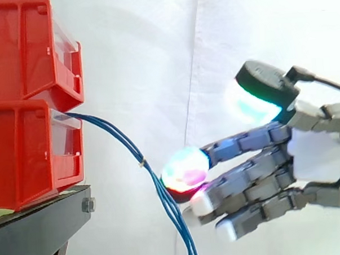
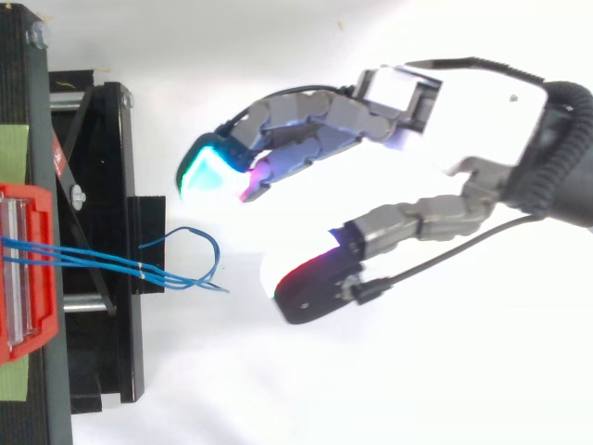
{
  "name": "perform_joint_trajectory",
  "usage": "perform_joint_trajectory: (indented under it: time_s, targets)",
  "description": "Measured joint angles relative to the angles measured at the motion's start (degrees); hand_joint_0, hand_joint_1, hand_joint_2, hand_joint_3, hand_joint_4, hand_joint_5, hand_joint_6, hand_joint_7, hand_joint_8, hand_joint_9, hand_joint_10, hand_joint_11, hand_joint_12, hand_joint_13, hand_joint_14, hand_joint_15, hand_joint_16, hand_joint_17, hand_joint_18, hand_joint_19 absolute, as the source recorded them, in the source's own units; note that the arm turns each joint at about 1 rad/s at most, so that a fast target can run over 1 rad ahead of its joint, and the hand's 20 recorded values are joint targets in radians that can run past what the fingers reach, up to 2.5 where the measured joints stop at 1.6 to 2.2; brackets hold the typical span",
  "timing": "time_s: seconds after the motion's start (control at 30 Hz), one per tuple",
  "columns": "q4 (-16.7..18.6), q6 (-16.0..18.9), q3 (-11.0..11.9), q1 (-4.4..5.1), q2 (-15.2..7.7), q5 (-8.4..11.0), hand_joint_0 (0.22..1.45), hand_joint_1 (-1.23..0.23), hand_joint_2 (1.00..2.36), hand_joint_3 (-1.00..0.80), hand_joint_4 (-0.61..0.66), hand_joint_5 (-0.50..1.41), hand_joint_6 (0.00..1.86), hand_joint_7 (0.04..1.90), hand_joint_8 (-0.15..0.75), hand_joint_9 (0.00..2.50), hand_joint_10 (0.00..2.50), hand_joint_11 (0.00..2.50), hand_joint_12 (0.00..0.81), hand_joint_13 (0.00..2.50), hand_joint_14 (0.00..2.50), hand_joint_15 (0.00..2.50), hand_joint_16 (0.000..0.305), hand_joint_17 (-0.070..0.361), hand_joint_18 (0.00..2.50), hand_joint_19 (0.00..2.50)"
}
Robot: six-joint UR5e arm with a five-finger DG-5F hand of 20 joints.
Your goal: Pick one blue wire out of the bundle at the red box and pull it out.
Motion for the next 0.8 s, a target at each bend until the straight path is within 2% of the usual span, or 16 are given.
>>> perform_joint_trajectory:
  time_s: [0.17, 0.53, 0.7, 0.8]
  targets:
    - [1.12, 0.78, 2.77, 0.06, -3.61, -0.02, 0.53, -0.64, 1.0, -0.46, 0.41, -0.15, 0.5, 0.88, 0.385, 0.7, 0.01, 0.3, 0.475, 0.48, 0.0, 0.15, 0.065, 0.147, 0.6, 0.34]
    - [3.29, -1.02, 3.27, 0.59, -5.03, 0.5, 0.54, -0.65, 1.0, -0.45, 0.44, -0.12, 0.5, 1.0, 0.381, 0.7, 0.01, 0.31, 0.47, 0.48, 0.0, 0.15, 0.064, 0.144, 0.6, 0.36]
    - [6.53, -1.42, 4.37, 1.45, -7.58, 1.53, 0.55, -0.67, 1.01, -0.42, 0.44, -0.12, 0.5, 1.05, 0.38, 0.7, 0.01, 0.31, 0.469, 0.48, 0.01, 0.15, 0.063, 0.143, 0.6, 0.36]
    - [7.26, -1.03, 5.76, 1.68, -8.74, 1.77, 0.55, -0.67, 1.01, -0.42, 0.44, -0.12, 0.5, 1.06, 0.379, 0.7, 0.01, 0.31, 0.468, 0.48, 0.0, 0.15, 0.063, 0.142, 0.6, 0.36]
